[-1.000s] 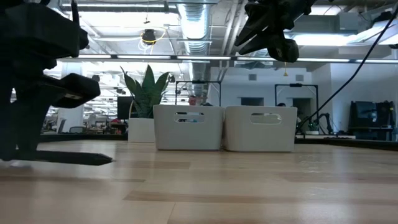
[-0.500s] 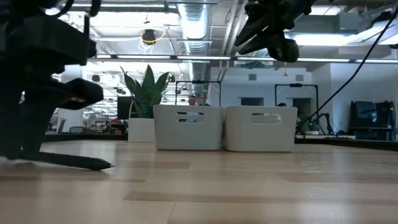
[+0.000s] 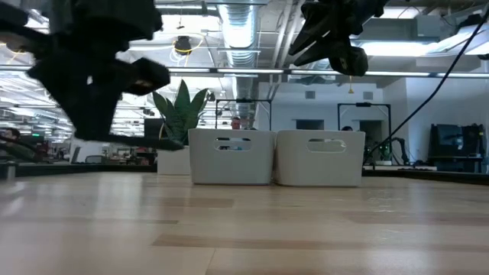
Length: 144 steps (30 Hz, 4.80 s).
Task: Sort pens & pencils
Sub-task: Put the black pen into the left gray bin, then put the orange pencil into the right gray bin
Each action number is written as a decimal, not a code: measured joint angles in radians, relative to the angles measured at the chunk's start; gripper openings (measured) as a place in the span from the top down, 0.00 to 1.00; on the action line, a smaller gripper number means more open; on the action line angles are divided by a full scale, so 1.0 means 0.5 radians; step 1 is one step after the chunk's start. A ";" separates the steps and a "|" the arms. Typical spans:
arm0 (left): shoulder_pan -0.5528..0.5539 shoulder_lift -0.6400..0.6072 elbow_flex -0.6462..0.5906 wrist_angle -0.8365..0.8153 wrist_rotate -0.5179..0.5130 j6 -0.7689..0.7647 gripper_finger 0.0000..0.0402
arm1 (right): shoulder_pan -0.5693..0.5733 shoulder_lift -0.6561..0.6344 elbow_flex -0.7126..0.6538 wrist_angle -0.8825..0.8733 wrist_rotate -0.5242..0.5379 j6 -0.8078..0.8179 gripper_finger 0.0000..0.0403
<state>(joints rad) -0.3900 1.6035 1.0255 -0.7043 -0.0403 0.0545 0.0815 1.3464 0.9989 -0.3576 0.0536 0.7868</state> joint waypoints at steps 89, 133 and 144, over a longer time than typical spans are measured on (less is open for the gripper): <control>1.211 0.530 0.558 0.149 -0.248 2.215 0.86 | -0.299 0.000 0.000 0.044 0.060 -0.439 0.72; 1.148 -0.494 0.835 -0.566 -0.239 -0.387 0.74 | -0.300 0.000 0.000 0.031 0.053 -0.633 0.72; 0.737 -0.903 0.835 -0.989 -0.257 -1.305 0.74 | -0.303 0.000 0.000 0.053 0.053 -0.695 0.72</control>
<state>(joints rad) -0.0216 1.1519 1.4429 -1.1986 -0.1687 -0.5979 -0.0700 1.3464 0.9989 -0.3310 0.0799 0.4395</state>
